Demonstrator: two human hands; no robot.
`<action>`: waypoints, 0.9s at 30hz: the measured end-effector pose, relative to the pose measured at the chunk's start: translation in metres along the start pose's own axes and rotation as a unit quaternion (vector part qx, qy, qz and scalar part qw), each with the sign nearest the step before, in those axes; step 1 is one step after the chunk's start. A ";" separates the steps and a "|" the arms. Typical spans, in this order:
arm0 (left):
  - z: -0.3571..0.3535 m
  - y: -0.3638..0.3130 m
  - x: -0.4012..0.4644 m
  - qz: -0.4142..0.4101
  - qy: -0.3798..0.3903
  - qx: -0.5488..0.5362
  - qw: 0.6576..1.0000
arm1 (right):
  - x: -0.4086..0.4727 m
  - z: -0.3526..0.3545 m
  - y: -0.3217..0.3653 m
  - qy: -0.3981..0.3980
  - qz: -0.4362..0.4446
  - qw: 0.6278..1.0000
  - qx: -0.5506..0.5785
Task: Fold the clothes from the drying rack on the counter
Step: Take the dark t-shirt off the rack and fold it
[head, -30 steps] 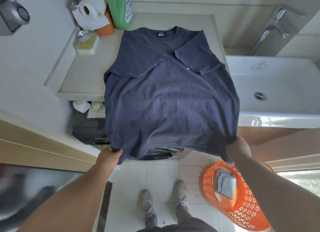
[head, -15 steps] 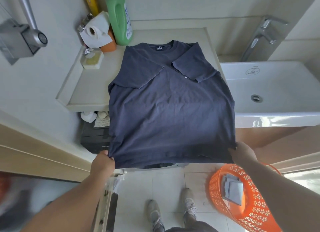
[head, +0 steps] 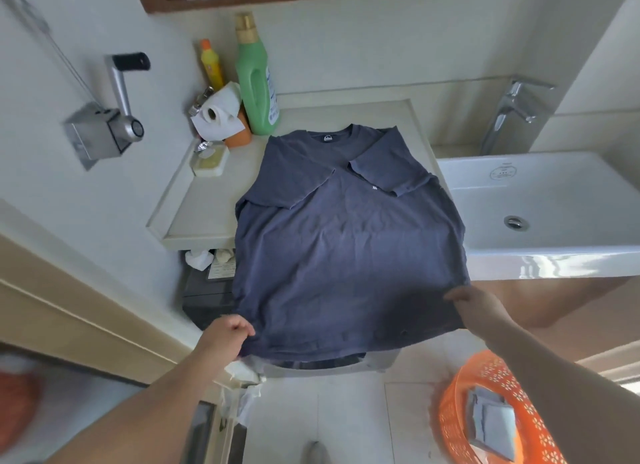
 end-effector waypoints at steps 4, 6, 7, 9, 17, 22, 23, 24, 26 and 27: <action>0.013 -0.023 -0.021 -0.011 0.001 -0.015 1.000 | -0.001 0.017 0.028 0.072 0.027 0.997 0.023; 0.018 -0.036 -0.038 -0.058 -0.009 0.049 0.997 | -0.008 0.025 0.039 0.101 0.071 0.992 -0.011; 0.018 -0.042 -0.045 -0.078 -0.025 0.068 0.994 | -0.011 0.030 0.043 0.113 0.097 0.989 -0.025; 0.015 -0.049 -0.055 -0.113 -0.050 0.088 0.988 | -0.016 0.034 0.048 0.126 0.151 0.977 -0.083; 0.005 -0.052 -0.100 -0.232 -0.090 0.381 0.890 | -0.035 0.047 0.024 0.021 0.469 0.831 -0.298; 0.015 -0.078 -0.118 -0.346 -0.063 0.513 0.783 | -0.062 0.066 0.049 0.161 0.393 0.838 -0.344; 0.017 -0.084 -0.115 -0.330 -0.031 0.521 0.786 | -0.065 0.071 0.059 0.167 0.381 0.842 -0.343; 0.020 -0.091 -0.112 -0.297 0.002 0.519 0.801 | -0.069 0.075 0.069 0.183 0.366 0.855 -0.319; 0.028 -0.110 -0.108 -0.233 0.039 0.463 0.854 | -0.074 0.082 0.089 0.233 0.316 0.894 -0.214; 0.031 -0.119 -0.106 -0.212 0.045 0.397 0.892 | -0.073 0.084 0.097 0.258 0.280 0.912 -0.154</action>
Point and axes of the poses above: each hand's wrist, its own x-axis towards the middle knuckle, its own z-axis out of the back of the hand, y = z × x, the point moved 4 cm from there along x, towards the middle knuckle, and after that the axes turned 5 degrees about -z, right-handed, at the moved point
